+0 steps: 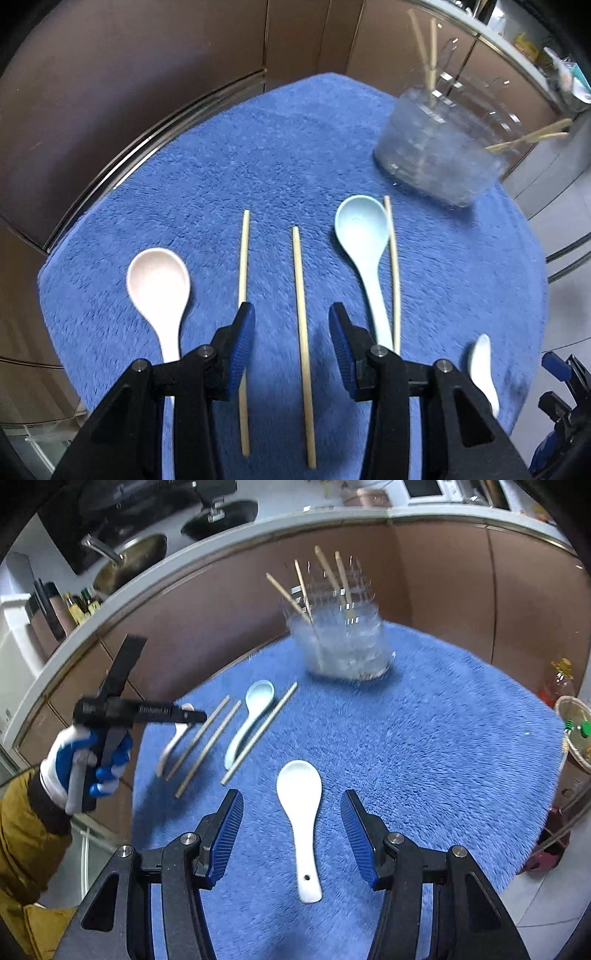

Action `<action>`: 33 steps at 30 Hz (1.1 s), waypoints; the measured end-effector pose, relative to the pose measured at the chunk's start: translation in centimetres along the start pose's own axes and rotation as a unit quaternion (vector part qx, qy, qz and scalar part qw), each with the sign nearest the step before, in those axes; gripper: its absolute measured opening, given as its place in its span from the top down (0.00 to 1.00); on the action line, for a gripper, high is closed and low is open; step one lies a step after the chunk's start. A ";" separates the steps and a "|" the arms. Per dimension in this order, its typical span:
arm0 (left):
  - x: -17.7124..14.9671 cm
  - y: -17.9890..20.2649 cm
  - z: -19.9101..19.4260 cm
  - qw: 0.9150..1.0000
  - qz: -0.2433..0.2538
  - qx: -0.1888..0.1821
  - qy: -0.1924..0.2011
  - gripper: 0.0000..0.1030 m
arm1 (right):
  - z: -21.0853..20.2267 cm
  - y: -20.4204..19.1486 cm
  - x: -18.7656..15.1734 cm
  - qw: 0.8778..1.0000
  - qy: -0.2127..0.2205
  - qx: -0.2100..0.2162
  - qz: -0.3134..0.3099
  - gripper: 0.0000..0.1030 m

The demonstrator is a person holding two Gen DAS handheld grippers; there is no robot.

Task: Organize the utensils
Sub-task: 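Grasp a wooden chopstick with the left tool while the right tool grasps the white spoon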

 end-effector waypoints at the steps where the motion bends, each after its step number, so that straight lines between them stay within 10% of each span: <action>1: 0.2 -0.1 0.5 1.000 -0.002 0.003 -0.008 0.62 | 0.5 0.3 0.2 1.000 -0.007 0.005 -0.002 0.49; 18: 4.2 0.0 4.9 0.995 0.023 0.017 -0.098 0.76 | 9.0 0.6 3.2 0.981 -0.163 0.059 -0.090 0.63; 33: 3.2 2.7 4.7 0.996 0.049 0.014 -0.076 0.96 | 9.5 -1.6 1.6 0.963 -0.223 -0.018 -0.149 0.93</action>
Point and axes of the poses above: each gripper's, at about its wrist camera, not at the fingertips, and z roughly the way its jaws point, y to its right, x to its top, the point moved 8 cm from there along z, roughly the way its jaws point, and after that the axes turned 8 degrees about -y, right-handed, at the moved point
